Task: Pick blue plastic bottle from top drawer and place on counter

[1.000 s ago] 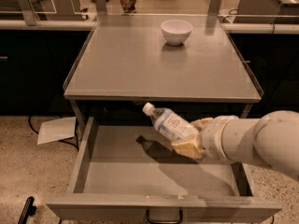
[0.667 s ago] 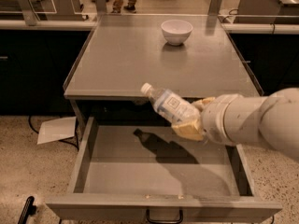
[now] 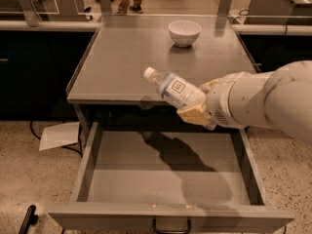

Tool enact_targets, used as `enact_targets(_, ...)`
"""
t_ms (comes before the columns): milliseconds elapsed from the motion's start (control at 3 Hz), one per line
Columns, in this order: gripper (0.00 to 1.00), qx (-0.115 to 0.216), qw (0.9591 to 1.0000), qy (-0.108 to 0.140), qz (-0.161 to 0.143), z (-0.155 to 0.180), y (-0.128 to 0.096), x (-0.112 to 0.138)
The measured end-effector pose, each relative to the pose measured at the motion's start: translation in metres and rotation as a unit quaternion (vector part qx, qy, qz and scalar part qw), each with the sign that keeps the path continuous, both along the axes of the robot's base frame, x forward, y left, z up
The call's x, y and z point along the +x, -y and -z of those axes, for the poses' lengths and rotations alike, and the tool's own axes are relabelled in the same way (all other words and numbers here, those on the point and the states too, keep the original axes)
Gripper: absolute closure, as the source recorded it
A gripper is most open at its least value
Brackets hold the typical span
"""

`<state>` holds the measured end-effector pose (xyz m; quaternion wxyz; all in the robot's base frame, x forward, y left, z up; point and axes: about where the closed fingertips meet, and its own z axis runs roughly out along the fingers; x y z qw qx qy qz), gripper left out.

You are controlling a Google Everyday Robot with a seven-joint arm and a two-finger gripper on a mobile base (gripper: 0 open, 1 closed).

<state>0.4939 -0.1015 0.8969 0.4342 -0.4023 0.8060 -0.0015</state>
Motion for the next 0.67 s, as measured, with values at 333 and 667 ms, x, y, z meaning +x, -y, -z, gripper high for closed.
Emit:
enact_targets(333,1.0,0.014,0.9997,0.01,0.017,0.001,0.005,0.006)
enact_targets(667,1.0,0.035,0.9978,0.028,0.048,-0.004,0.022,0.03)
